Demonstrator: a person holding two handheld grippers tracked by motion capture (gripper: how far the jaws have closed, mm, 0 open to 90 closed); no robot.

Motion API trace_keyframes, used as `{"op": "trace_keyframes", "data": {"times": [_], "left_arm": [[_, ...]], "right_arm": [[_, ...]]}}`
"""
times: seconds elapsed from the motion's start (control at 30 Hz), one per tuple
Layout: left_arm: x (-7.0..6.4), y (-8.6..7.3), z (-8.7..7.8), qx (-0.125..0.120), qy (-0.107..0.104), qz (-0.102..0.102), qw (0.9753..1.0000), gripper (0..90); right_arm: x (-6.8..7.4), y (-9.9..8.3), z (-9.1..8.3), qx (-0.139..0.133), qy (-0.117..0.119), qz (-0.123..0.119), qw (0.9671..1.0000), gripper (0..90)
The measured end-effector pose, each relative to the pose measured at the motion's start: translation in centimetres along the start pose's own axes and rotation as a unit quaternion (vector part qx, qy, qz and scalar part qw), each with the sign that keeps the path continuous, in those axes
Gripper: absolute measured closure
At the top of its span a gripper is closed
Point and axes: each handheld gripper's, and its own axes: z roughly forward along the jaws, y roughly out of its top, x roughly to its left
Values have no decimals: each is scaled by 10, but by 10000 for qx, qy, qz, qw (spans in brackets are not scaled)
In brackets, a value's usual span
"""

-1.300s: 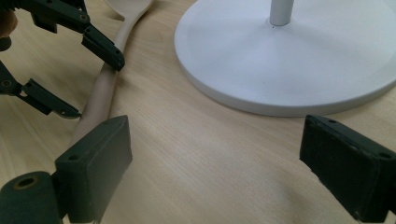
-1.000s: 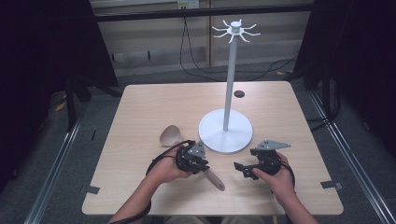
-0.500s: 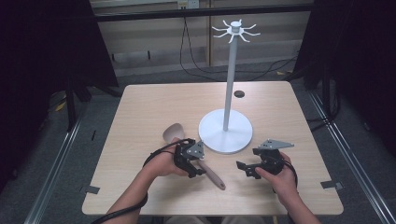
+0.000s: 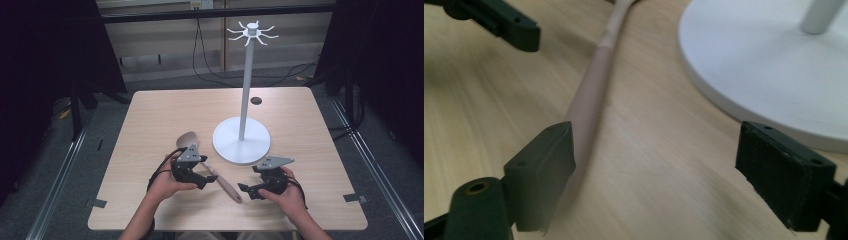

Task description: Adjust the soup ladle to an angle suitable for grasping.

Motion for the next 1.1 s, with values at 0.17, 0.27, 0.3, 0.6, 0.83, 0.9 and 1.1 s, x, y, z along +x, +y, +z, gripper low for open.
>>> {"op": "trace_keyframes", "data": {"times": [0.17, 0.27, 0.3, 0.6, 0.83, 0.9, 1.1], "left_arm": [[4, -9, -8, -17, 227, -352, 9991, 147], [6, -12, -12, -98, 357, -542, 9978, 128], [6, -12, -13, -99, 401, -520, 9978, 124], [7, -12, -21, -203, 515, -556, 9969, 120], [7, -10, -25, -297, 541, -539, 9966, 120], [7, -9, -27, -319, 532, -543, 9966, 120], [5, -5, -31, -287, 521, -404, 9974, 120]], "right_arm": [[20, 5, 16, 54, 88, -122, 9999, 208], [28, 8, 25, 69, 151, -41, 9999, 278], [31, 8, 27, 125, 87, -124, 9998, 297], [42, 7, 42, 465, 20, -677, 9966, 552], [41, 9, 42, 511, 269, -861, 9946, 642], [39, 9, 41, 549, 347, -866, 9941, 653], [36, 11, 36, 514, 730, -1056, 9904, 697]]}}
